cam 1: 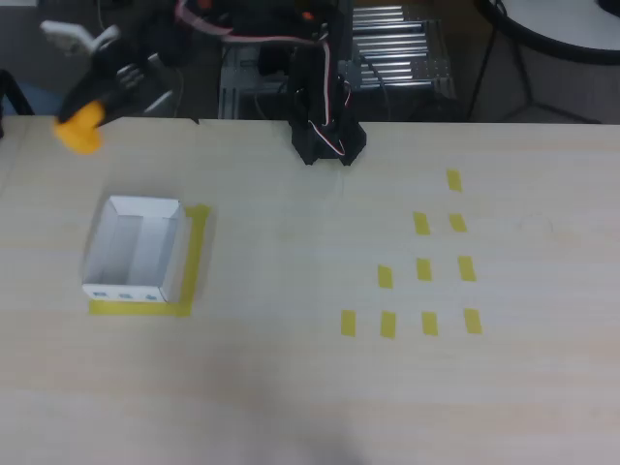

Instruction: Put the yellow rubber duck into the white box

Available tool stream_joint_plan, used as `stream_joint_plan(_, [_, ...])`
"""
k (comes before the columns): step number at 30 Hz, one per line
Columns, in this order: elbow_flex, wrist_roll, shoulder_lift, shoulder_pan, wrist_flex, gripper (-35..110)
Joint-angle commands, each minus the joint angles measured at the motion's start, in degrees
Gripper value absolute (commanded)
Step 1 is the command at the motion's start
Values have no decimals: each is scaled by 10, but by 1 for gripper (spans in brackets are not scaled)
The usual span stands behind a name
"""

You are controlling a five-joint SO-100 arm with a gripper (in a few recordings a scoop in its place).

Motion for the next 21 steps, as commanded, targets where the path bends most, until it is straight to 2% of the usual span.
stream_joint_plan(1, [-87, -37, -140, 40, -67, 0])
stream_joint_plan(8, [-119, -114, -277, 22, -46, 0])
stream_joint_plan(16, [-152, -162, -282, -8, 136, 0])
stream_joint_plan(21, [-151, -205, -298, -23, 194, 0])
